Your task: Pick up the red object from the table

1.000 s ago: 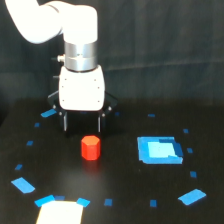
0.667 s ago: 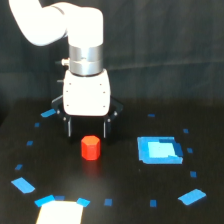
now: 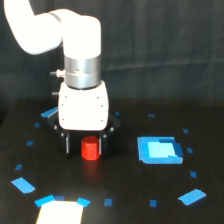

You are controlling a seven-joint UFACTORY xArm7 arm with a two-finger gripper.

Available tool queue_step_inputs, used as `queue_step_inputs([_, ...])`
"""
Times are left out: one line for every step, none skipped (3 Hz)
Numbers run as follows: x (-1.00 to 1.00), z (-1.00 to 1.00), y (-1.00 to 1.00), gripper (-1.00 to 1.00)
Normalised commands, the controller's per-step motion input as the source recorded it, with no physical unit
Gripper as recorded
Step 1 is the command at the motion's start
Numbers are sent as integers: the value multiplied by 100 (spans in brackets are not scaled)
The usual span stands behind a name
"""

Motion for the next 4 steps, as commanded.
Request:
queue_step_inputs([-33, -100, -35, -100])
queue_step_inputs([-46, -29, -18, -100])
queue_step_inputs([-78, 2, 100, -89])
queue_step_inputs([-12, 100, 42, -100])
